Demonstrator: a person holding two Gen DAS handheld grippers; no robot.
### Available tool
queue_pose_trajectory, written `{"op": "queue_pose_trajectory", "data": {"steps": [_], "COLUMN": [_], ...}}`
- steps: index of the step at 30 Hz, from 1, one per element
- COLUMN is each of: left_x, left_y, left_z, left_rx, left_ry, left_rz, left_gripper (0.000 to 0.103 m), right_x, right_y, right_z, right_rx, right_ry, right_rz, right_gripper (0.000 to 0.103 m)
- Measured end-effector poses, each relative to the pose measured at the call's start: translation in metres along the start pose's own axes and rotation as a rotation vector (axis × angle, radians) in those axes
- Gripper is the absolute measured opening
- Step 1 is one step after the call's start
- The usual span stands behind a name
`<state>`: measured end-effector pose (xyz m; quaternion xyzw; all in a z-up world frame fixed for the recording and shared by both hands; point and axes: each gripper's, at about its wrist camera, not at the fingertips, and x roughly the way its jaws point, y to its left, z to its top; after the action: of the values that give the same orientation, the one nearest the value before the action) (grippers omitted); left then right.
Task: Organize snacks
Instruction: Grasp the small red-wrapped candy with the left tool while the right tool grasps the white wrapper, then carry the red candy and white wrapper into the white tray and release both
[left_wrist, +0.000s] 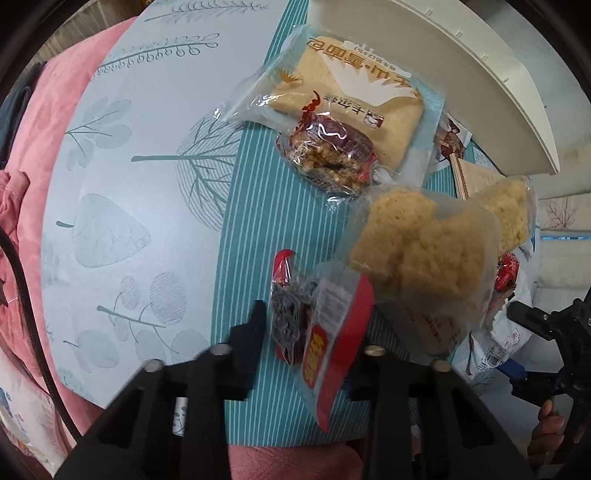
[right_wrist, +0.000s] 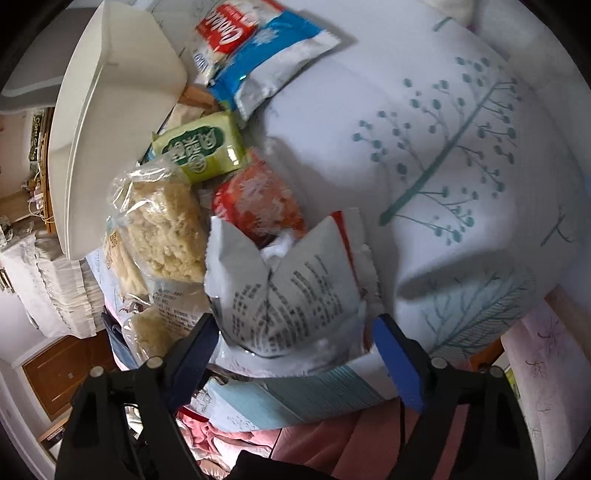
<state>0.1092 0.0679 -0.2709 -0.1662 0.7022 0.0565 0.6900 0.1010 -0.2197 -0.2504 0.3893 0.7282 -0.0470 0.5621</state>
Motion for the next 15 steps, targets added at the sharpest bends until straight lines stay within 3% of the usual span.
{"op": "queue_pose_trajectory", "data": {"steps": [10, 15], "left_x": [-0.009, -0.029], "left_y": [0.008, 0.013], "left_z": [0.01, 0.001], "left_rx": [-0.033, -0.059], "left_ry": [-0.004, -0.033], "left_rz": [-0.009, -0.017], "left_gripper": [0.015, 0.015], "right_x": [-0.003, -0.013], "right_y": [0.009, 0.014], "right_z": [-0.004, -0.012], "right_rx": [-0.017, -0.053], "right_ry": [-0.023, -0.048], "right_rz": [-0.071, -0.081], "right_gripper": [0.07, 0.069]}}
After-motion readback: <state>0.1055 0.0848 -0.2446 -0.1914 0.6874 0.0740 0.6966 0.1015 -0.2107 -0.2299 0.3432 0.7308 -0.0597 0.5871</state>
